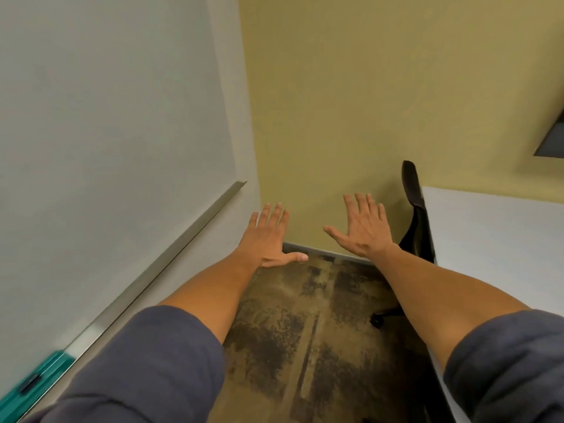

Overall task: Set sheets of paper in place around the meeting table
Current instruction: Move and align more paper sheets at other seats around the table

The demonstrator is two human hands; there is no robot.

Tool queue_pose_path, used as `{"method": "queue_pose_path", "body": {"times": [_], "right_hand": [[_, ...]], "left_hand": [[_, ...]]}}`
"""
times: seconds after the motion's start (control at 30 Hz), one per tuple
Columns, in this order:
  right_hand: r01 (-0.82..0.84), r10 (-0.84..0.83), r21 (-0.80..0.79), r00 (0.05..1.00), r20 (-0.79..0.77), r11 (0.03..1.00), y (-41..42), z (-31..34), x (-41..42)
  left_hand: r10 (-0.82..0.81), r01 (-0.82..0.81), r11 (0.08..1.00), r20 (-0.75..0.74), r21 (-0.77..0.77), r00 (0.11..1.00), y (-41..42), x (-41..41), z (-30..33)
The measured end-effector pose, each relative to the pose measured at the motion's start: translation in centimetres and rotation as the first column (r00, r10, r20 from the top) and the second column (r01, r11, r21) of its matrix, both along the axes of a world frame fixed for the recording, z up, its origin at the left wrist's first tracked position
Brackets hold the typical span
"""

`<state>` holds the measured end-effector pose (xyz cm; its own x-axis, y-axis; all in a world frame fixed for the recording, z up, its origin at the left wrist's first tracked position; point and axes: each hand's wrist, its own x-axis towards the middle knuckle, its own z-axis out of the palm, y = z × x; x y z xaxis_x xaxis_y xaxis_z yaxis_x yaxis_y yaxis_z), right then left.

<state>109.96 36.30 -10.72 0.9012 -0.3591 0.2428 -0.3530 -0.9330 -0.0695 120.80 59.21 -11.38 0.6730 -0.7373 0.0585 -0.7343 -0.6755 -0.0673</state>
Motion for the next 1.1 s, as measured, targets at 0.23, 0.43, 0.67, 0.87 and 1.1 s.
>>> {"method": "queue_pose_path", "body": {"times": [0.23, 0.43, 0.67, 0.87, 1.1], "right_hand": [[0.247, -0.247, -0.008, 0.968, 0.039, 0.969, -10.4, -1.1, 1.7], [0.446, -0.447, 0.015, 0.894, 0.022, 0.895, -17.5, -2.9, 3.7], [0.671, -0.672, 0.07, 0.74, -0.005, 0.738, -24.2, -3.4, 5.0], [0.814, -0.814, 0.069, 0.58, -0.032, 0.577, -27.7, -3.6, 1.2], [0.911, -0.909, 0.055, 0.411, -0.072, 0.408, -32.1, -4.5, -5.5]], "left_hand": [[-0.189, 0.189, 0.982, -0.012, 0.005, 0.982, -13.6, 5.9, -0.2], [-0.344, 0.343, 0.938, -0.021, -0.054, 0.939, -24.4, 12.3, -0.3], [-0.553, 0.55, 0.833, -0.046, -0.062, 0.832, -36.4, 18.2, 0.0], [-0.735, 0.734, 0.678, -0.035, -0.046, 0.677, -45.1, 18.5, -0.2], [-0.849, 0.849, 0.527, -0.073, -0.04, 0.524, -55.1, 12.8, -2.5]]}}
